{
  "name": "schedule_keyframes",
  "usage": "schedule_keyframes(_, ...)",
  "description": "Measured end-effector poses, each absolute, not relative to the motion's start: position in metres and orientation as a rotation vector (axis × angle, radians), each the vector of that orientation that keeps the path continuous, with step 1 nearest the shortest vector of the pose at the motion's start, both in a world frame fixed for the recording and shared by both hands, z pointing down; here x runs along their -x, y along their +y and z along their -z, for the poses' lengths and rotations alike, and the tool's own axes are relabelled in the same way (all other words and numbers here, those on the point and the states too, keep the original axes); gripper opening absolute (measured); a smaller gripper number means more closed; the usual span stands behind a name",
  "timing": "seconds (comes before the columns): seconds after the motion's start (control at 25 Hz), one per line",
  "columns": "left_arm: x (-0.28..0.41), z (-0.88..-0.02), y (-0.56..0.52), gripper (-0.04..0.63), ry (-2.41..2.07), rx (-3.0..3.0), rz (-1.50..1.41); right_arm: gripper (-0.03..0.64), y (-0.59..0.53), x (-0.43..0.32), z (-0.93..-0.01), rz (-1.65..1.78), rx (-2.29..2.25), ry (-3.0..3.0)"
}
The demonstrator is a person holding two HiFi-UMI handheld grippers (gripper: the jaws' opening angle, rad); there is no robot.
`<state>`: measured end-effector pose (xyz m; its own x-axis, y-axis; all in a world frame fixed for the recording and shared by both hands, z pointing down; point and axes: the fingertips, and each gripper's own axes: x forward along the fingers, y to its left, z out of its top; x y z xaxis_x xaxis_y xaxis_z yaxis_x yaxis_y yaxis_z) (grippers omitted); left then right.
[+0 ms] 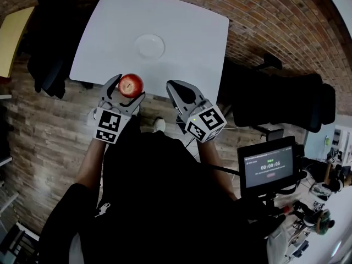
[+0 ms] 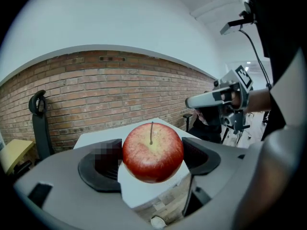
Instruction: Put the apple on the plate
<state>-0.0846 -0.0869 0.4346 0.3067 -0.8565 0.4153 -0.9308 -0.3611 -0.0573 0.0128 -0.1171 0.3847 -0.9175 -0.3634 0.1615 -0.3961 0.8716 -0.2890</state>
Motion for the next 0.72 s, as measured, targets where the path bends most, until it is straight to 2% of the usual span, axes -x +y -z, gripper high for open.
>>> schedule_keyframes(0.72, 0.113, -0.468, -0.181, 0.394, -1.464, -2.441, -0.566, 0.003, -0.187, 0.017, -0.403, -0.54, -0.748, -2.839)
